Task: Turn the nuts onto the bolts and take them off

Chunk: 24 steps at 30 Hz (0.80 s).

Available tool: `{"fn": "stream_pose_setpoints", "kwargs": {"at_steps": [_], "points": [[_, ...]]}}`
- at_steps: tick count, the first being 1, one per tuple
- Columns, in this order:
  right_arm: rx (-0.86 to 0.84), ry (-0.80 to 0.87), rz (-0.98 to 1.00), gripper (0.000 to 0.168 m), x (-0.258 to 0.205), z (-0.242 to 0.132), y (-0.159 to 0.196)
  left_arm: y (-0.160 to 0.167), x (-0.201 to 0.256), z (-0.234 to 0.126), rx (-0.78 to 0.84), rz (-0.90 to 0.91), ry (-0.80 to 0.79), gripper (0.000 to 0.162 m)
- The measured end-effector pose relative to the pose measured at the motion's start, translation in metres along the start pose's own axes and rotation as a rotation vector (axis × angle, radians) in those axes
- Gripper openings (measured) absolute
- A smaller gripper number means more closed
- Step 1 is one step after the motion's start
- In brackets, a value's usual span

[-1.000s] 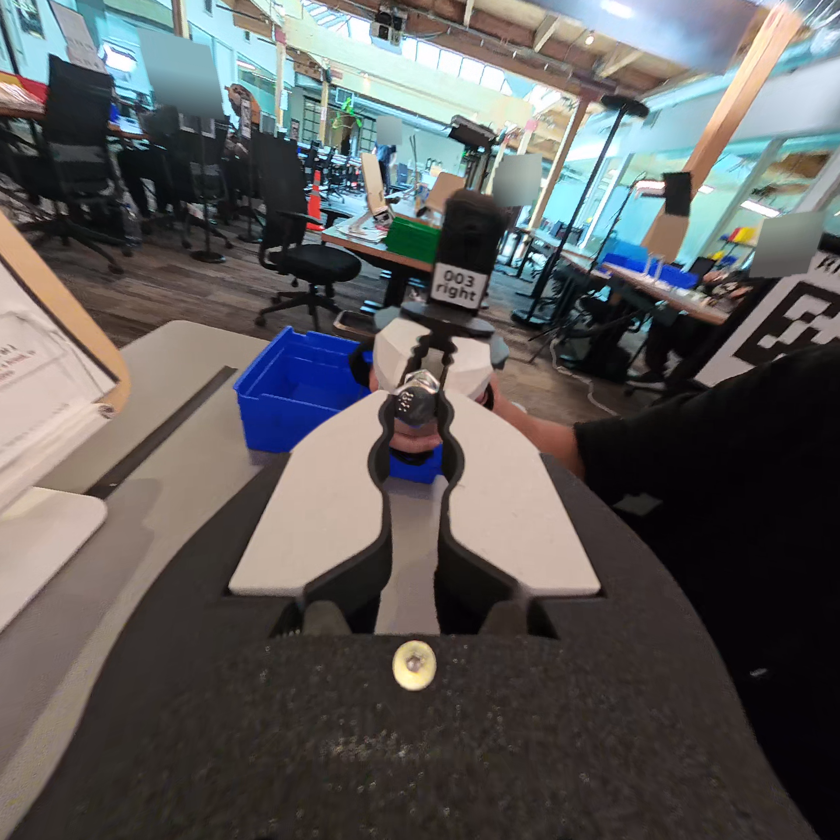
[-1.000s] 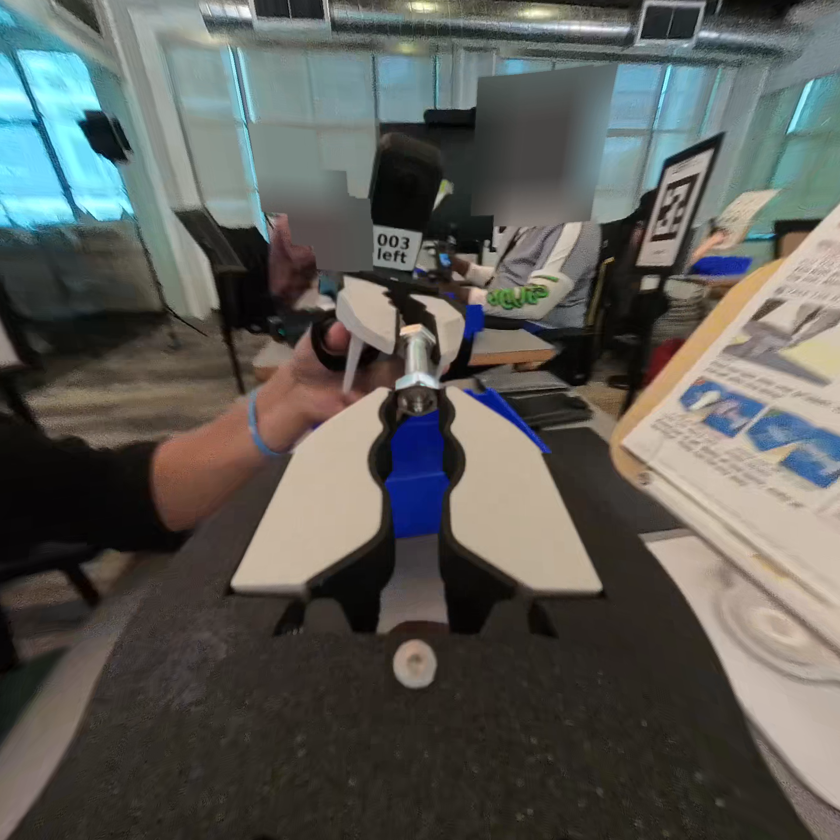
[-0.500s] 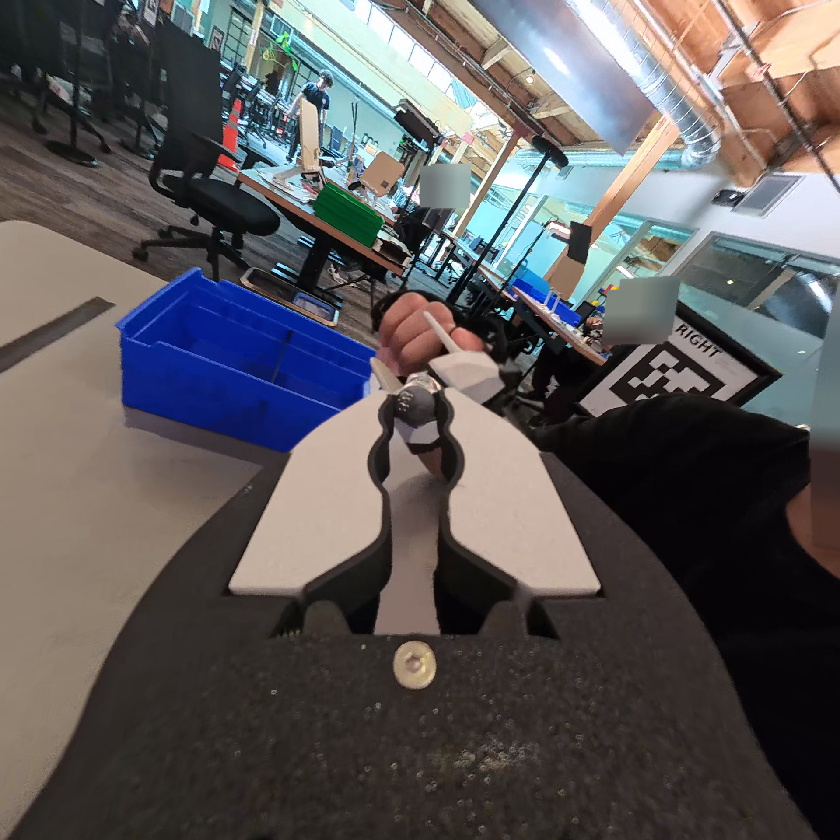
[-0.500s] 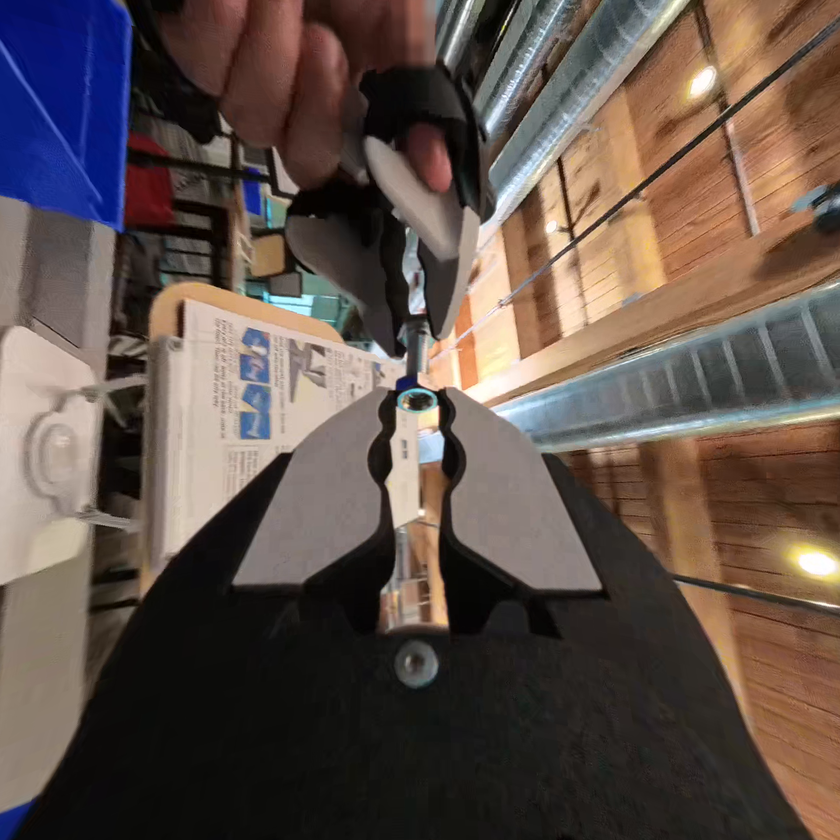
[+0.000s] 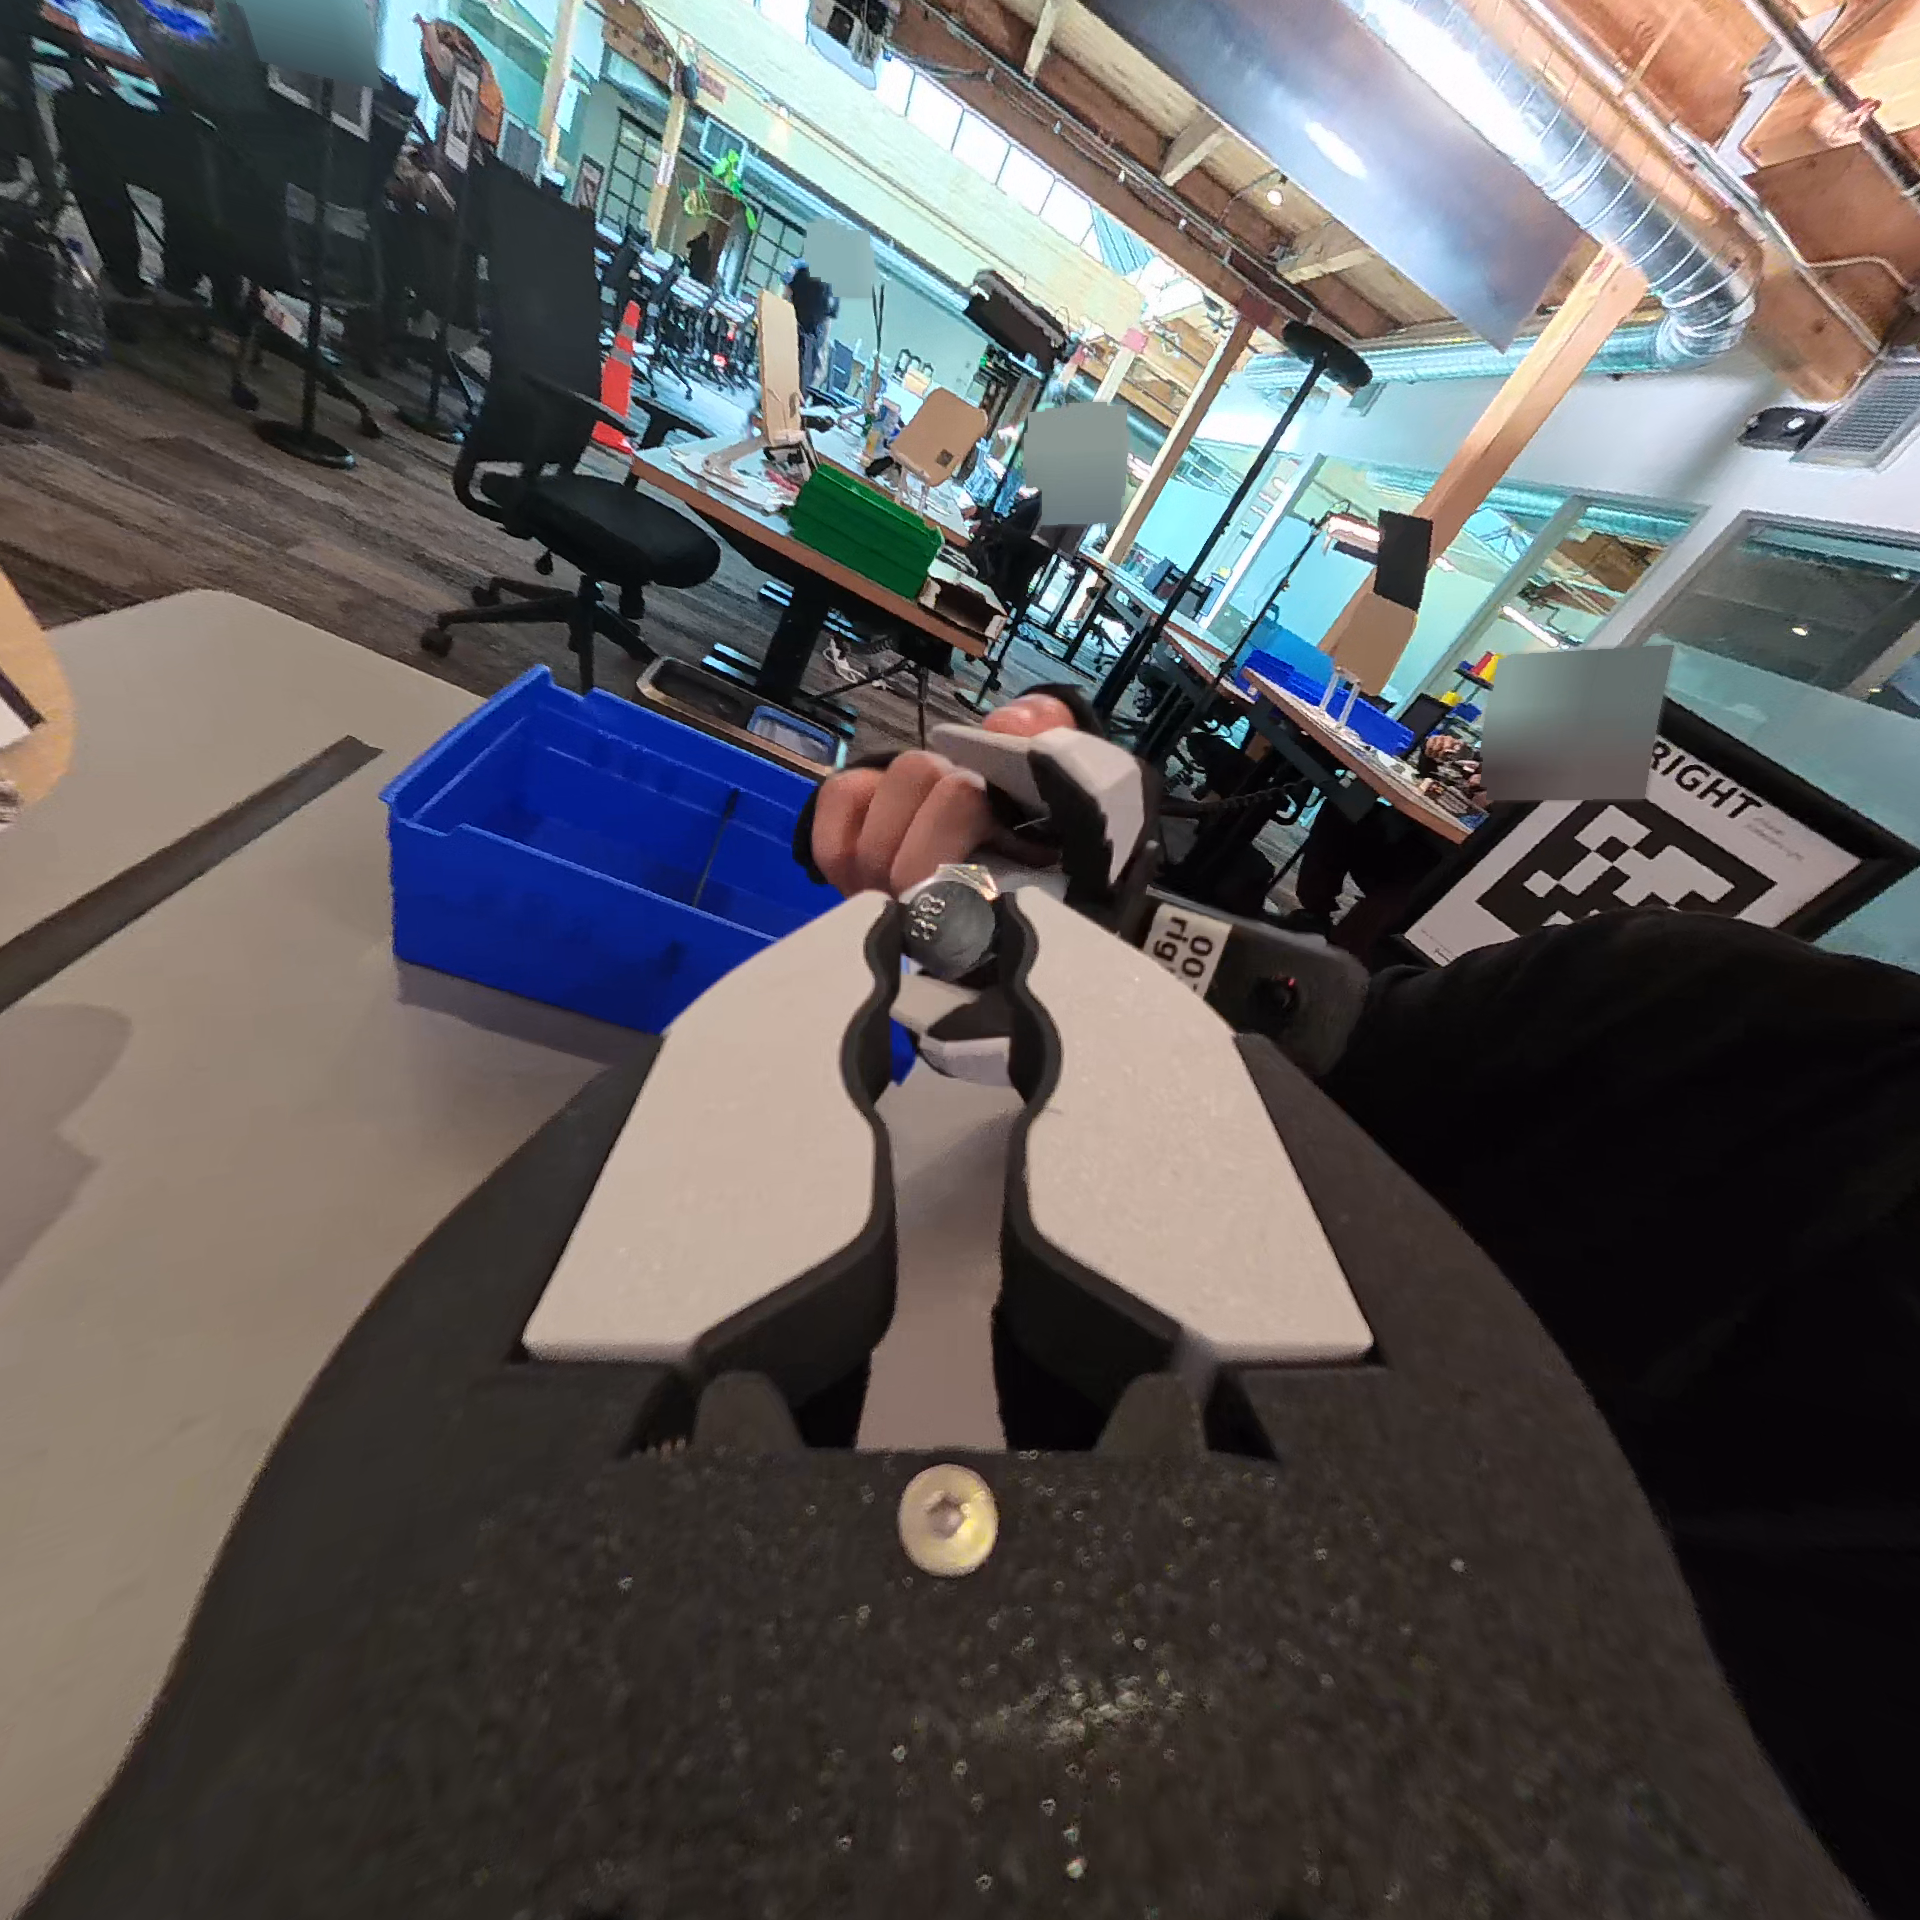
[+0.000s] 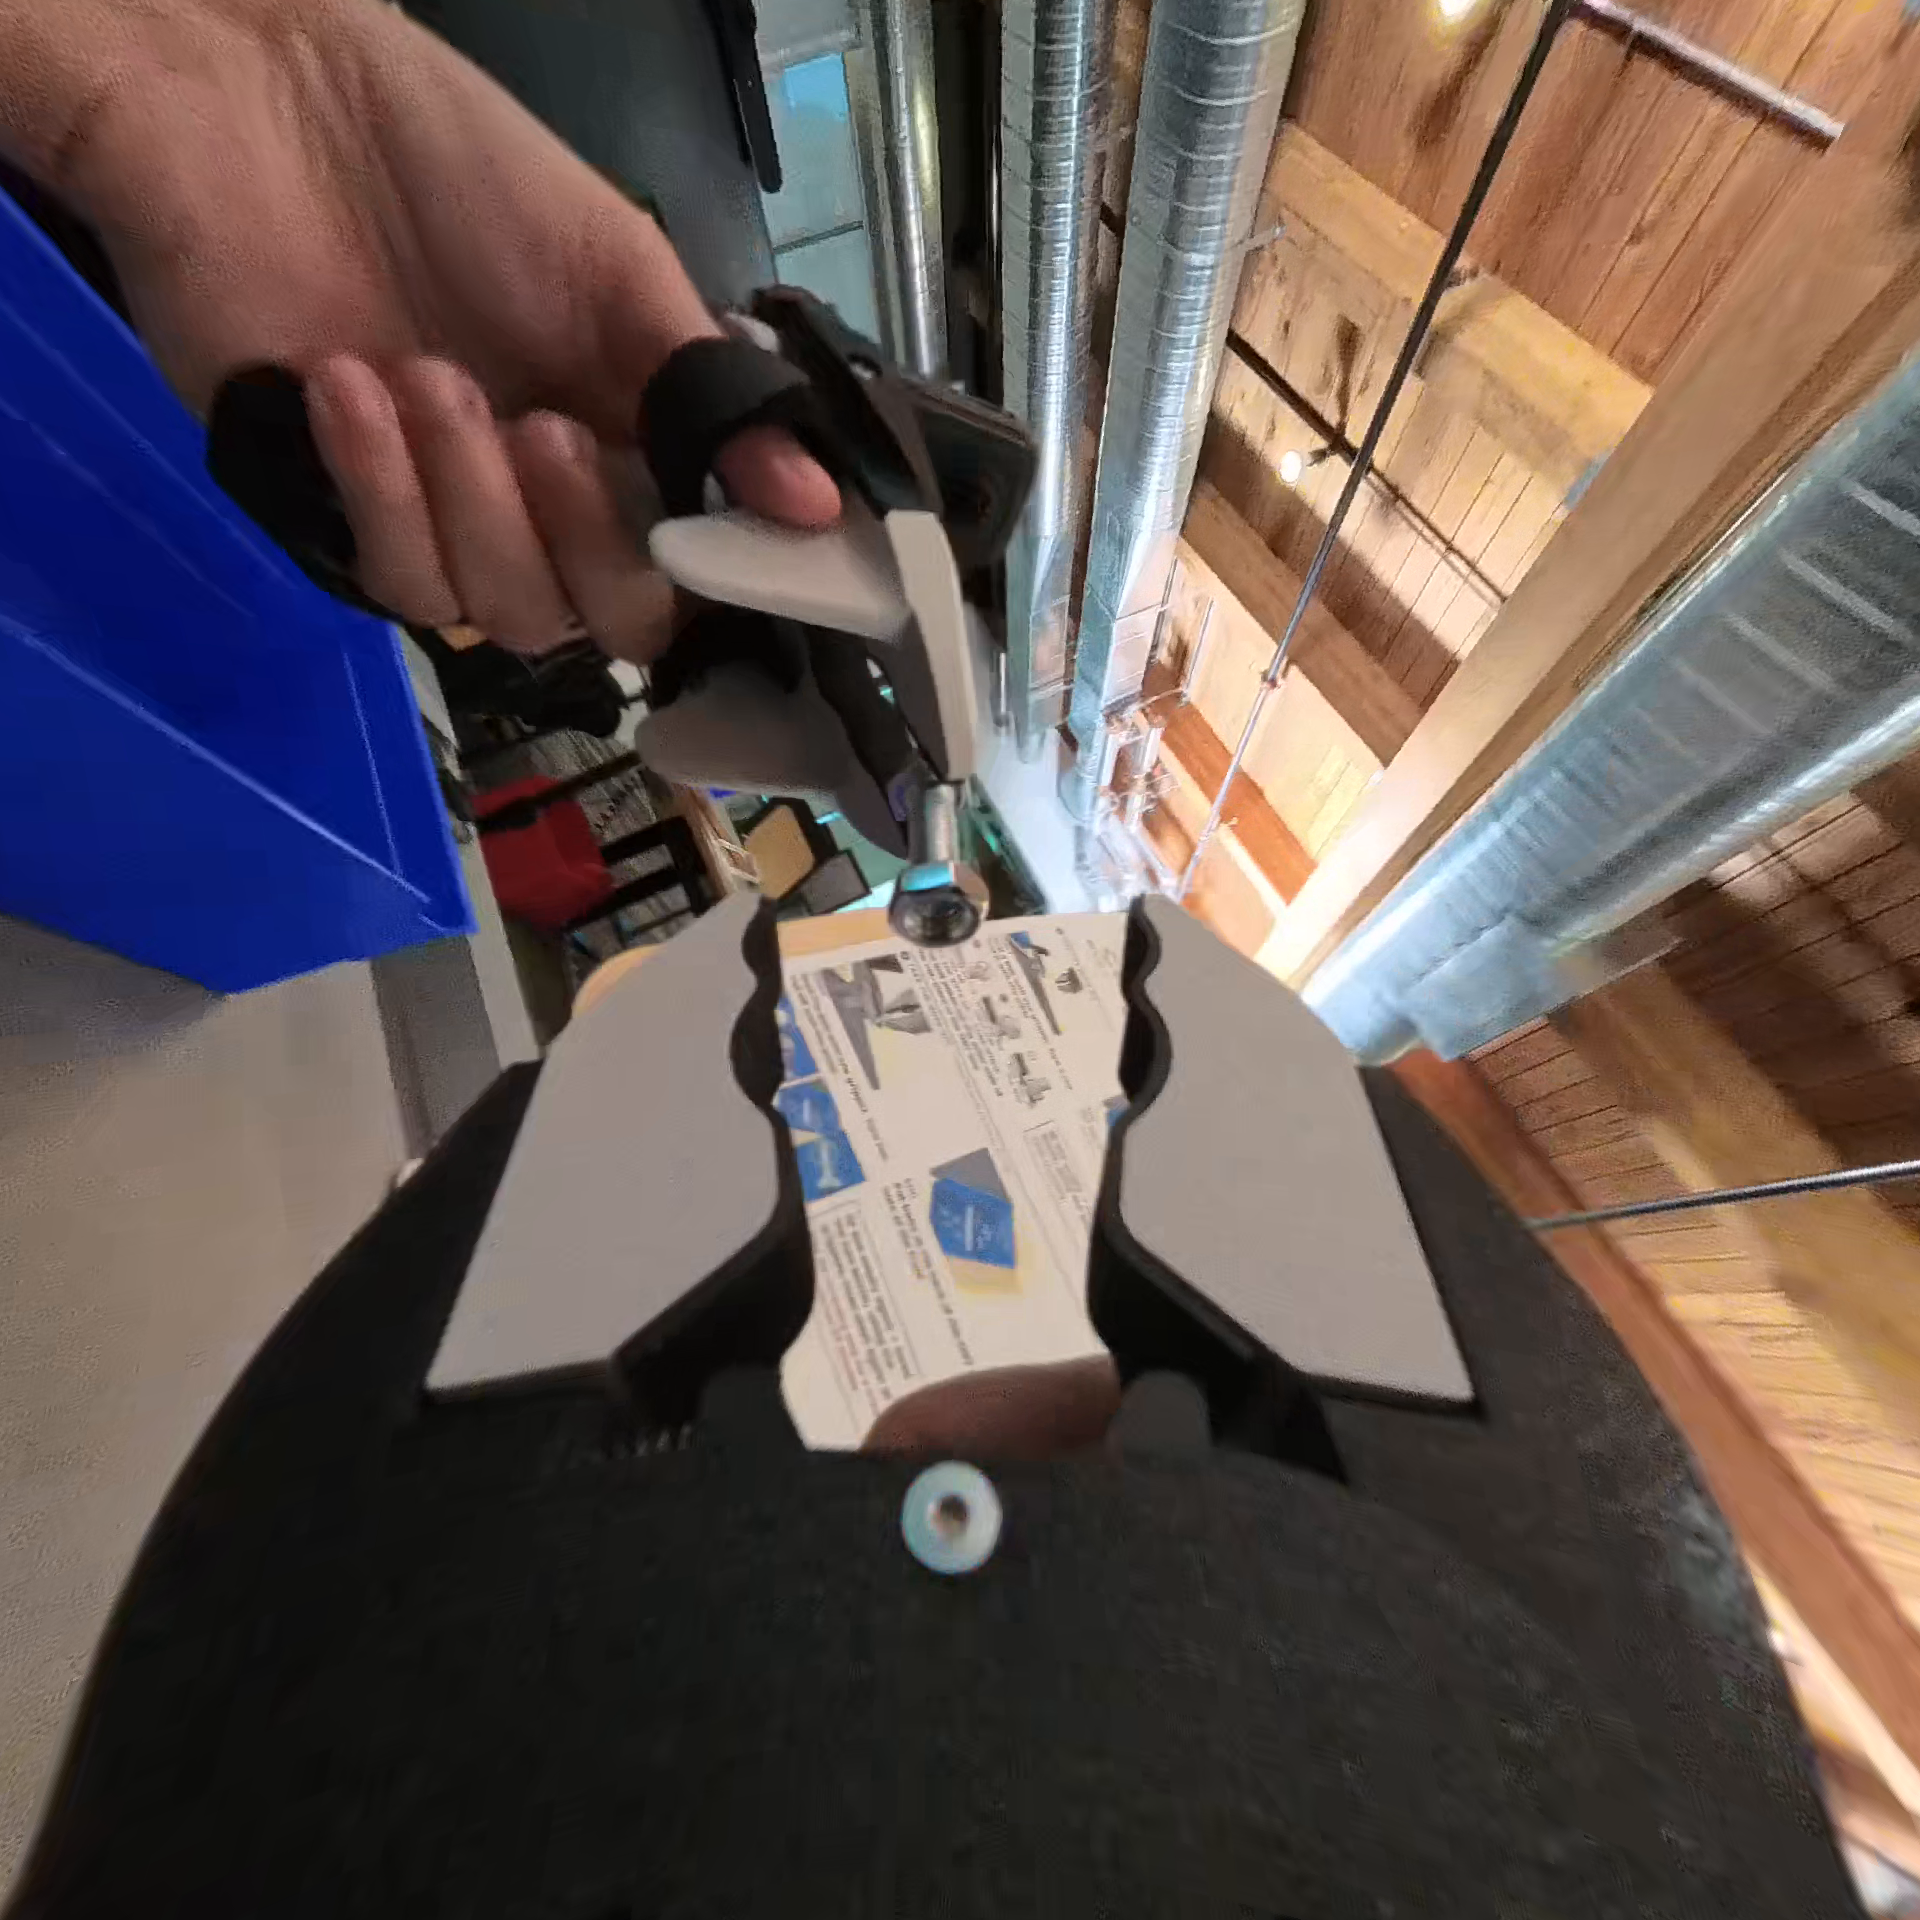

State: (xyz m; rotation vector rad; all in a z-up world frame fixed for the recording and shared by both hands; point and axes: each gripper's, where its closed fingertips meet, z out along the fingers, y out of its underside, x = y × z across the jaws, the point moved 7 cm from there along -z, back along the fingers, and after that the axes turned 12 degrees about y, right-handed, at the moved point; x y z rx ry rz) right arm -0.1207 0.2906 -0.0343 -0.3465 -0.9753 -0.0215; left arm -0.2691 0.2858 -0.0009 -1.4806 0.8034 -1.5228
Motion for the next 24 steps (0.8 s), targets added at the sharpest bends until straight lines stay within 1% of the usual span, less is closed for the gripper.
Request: {"fn": "stream_pose_setpoints", "kwargs": {"at_steps": [1, 3, 4, 6, 7, 8, 9, 10, 11, 12, 14, 15, 16, 18, 20, 21, 24], "points": [[-0.017, -0.019, 0.081, 0.062, 0.001, 0.0, 0.002, -0.002, 0.001, -0.002, 0.009, 0.017, -0.002, 0.016], [-0.092, -0.097, 0.317, 0.063, -0.001, 0.003, 0.011, -0.006, 0.004, -0.005, 0.045, 0.058, -0.008, 0.017], [-0.129, -0.164, 0.462, 0.061, -0.005, 0.008, 0.014, -0.008, 0.006, -0.007, 0.056, 0.082, -0.012, 0.017], [-0.219, -0.289, 0.772, 0.062, -0.013, 0.013, 0.021, -0.011, 0.009, -0.009, 0.057, 0.147, -0.039, 0.016], [-0.281, -0.349, 0.917, 0.065, -0.018, 0.016, 0.026, -0.012, 0.01, -0.011, 0.056, 0.184, -0.066, 0.016], [-0.338, -0.415, 1.048, 0.074, -0.023, 0.018, 0.029, -0.013, 0.011, -0.012, 0.053, 0.222, -0.093, 0.016], [-0.376, -0.486, 1.16, 0.076, -0.028, 0.018, 0.03, -0.014, 0.012, -0.012, 0.051, 0.263, -0.115, 0.016], [-0.458, -0.54, 1.272, 0.073, -0.033, 0.018, 0.034, -0.015, 0.014, -0.012, 0.043, 0.302, -0.133, 0.016], [-0.537, -0.625, 1.381, 0.077, -0.04, 0.018, 0.037, -0.015, 0.016, -0.012, 0.038, 0.339, -0.149, 0.016], [-0.556, -0.724, 1.506, 0.081, -0.042, 0.018, 0.038, -0.015, 0.018, -0.012, 0.031, 0.373, -0.152, 0.017], [-0.581, -0.838, 1.821, 0.08, -0.039, 0.018, 0.039, -0.014, 0.021, -0.01, 0.007, 0.426, -0.152, 0.016], [-0.538, -0.886, 1.978, 0.082, -0.035, 0.02, 0.04, -0.012, 0.022, -0.009, -0.008, 0.449, -0.156, 0.016], [-0.487, -0.92, 2.135, 0.078, -0.028, 0.02, 0.042, -0.011, 0.022, -0.008, -0.025, 0.468, -0.158, 0.017], [-0.374, -0.964, 2.346, 0.073, -0.016, 0.019, 0.046, -0.008, 0.021, -0.005, -0.061, 0.492, -0.173, 0.016], [-0.339, -0.962, 2.464, 0.067, -0.011, 0.017, 0.051, -0.007, 0.018, -0.003, -0.083, 0.516, -0.215, 0.016], [-0.326, -0.965, 2.493, 0.063, -0.01, 0.016, 0.053, -0.005, 0.018, -0.002, -0.105, 0.521, -0.214, 0.016], [-0.331, -0.984, 2.546, 0.058, -0.014, 0.016, 0.055, 0.0, 0.014, 0.004, -0.161, 0.544, -0.239, 0.017]]}}
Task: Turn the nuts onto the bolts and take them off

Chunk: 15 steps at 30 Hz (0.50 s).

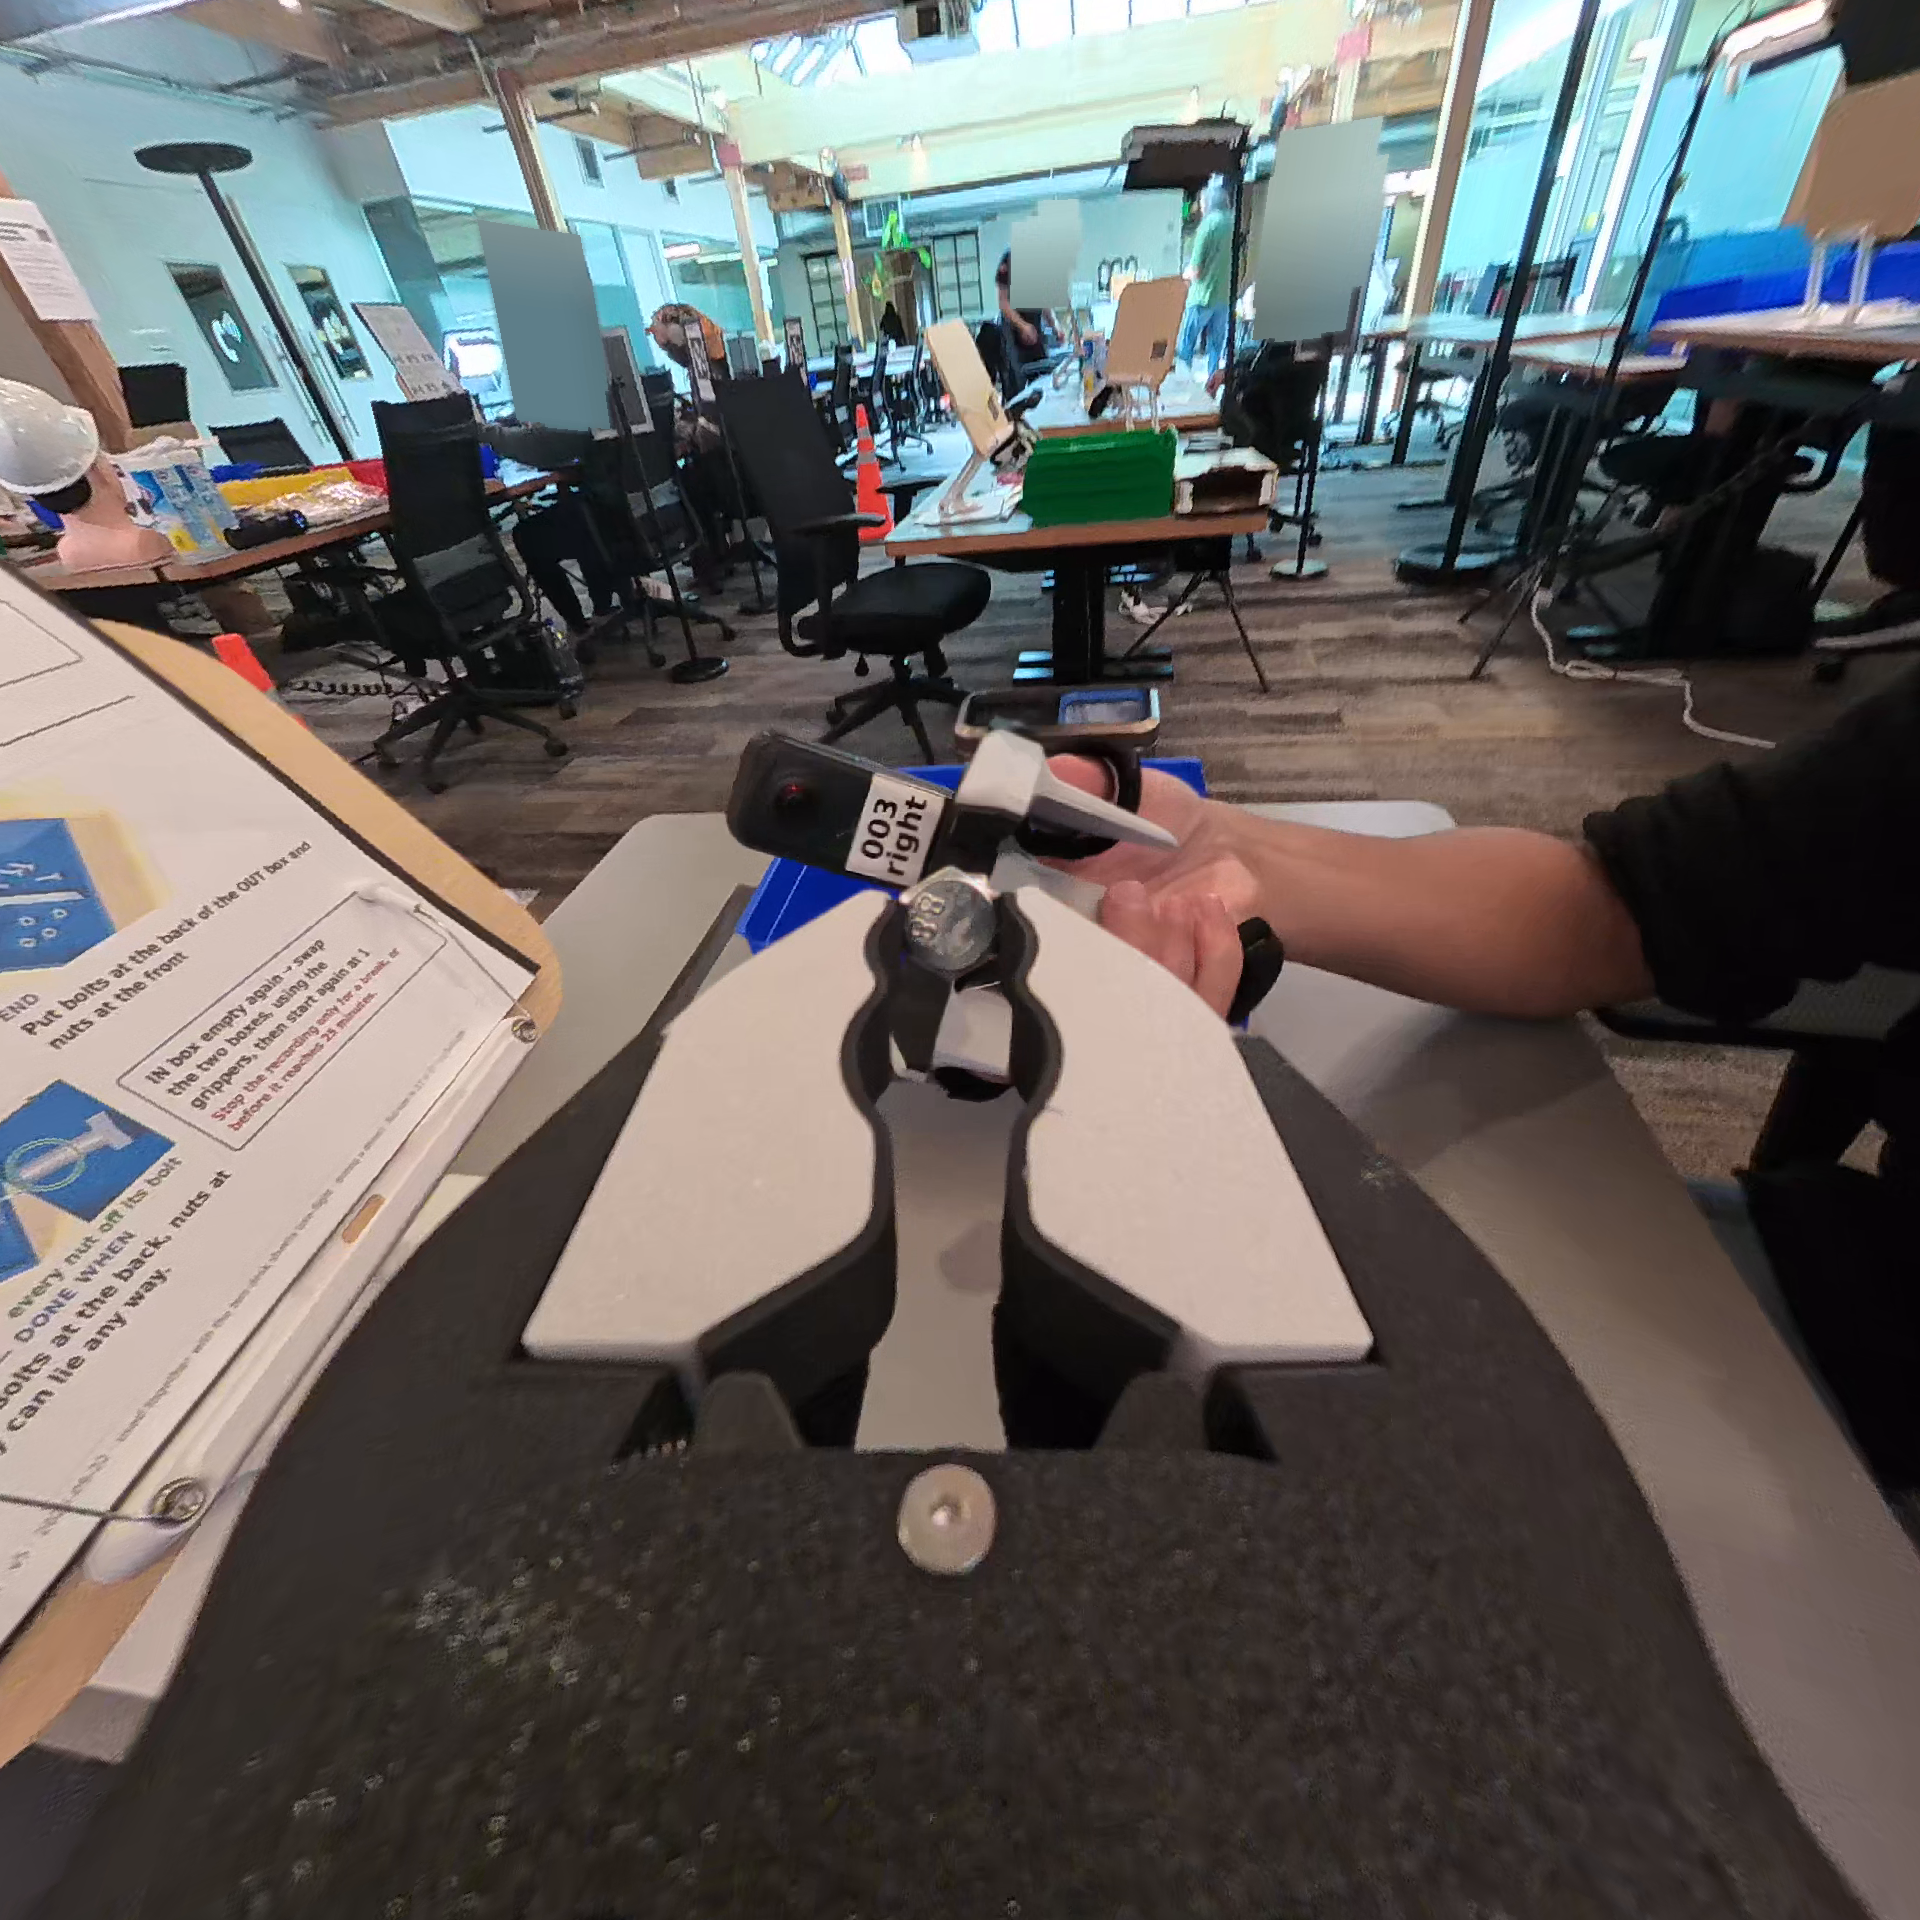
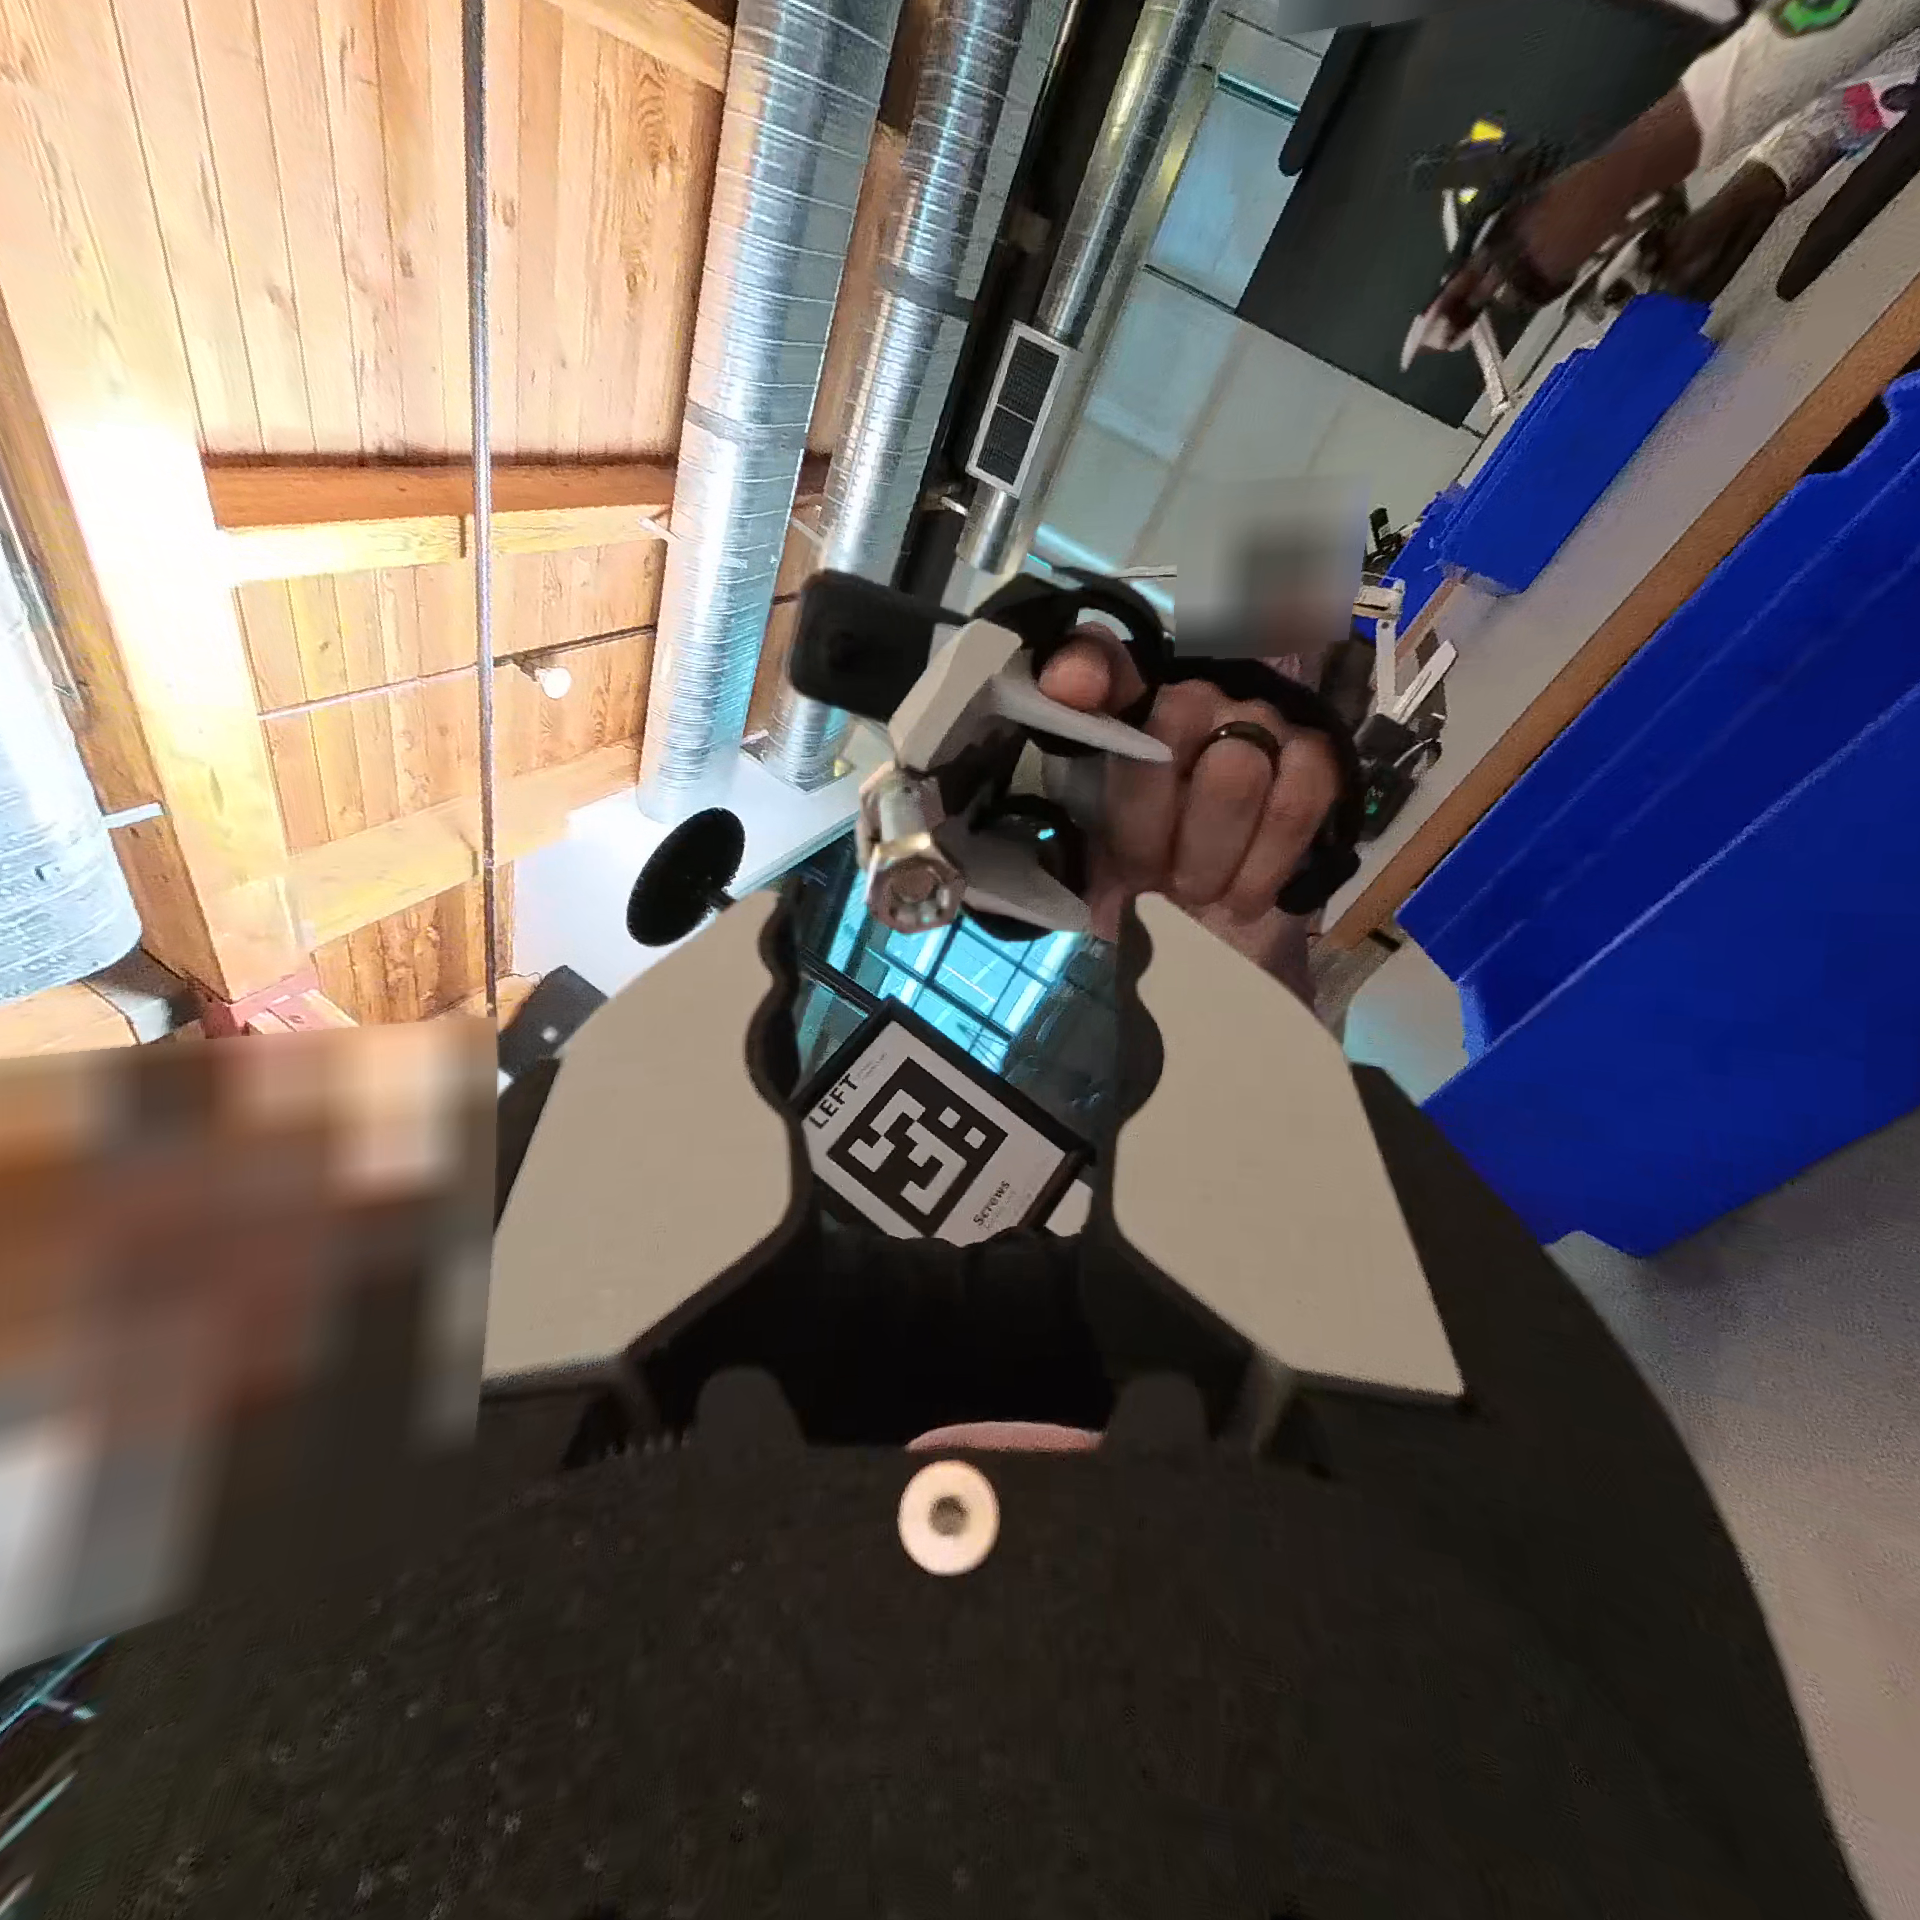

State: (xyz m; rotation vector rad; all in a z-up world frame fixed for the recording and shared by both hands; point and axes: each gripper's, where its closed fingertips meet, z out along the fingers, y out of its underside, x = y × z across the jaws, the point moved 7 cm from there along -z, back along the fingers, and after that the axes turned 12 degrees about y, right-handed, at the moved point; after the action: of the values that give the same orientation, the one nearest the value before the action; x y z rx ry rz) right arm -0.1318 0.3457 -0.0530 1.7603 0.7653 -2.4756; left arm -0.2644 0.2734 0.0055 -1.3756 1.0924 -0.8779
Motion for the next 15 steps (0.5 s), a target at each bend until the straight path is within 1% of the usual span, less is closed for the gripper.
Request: {"fn": "stream_pose_setpoints", "kwargs": {"at_steps": [1, 4, 7, 8, 13, 15], "points": [[-0.004, -0.01, 0.017, 0.054, 0.0023, 0.0002, -0.0001, 0.0018, 0.0005, 0.0024, -0.015, -0.002, 0.009, 0.016], [-0.013, -0.018, 0.029, 0.05, 0.0049, 0.0009, 0.0005, 0.0041, 0.0007, 0.0062, -0.03, -0.004, 0.014, 0.016], [-0.012, -0.051, 0.034, 0.032, 0.003, 0.0009, 0.0009, 0.0051, 0.0001, 0.0064, -0.046, -0.004, 0.006, 0.017], [-0.015, -0.064, 0.027, 0.02, 0.0022, 0.0016, 0.0013, 0.0055, -0.0002, 0.0064, -0.05, -0.004, 0.004, 0.017], [-0.026, -0.063, -0.006, 0.019, 0.0007, 0.0014, 0.0001, 0.0044, 0.0007, 0.0057, -0.051, 0.005, 0.0, 0.017], [-0.014, -0.022, -0.112, 0.018, -0.0003, 0.0024, -0.0034, 0.0039, 0.0002, 0.0053, -0.053, -0.003, -0.007, 0.017]]}}
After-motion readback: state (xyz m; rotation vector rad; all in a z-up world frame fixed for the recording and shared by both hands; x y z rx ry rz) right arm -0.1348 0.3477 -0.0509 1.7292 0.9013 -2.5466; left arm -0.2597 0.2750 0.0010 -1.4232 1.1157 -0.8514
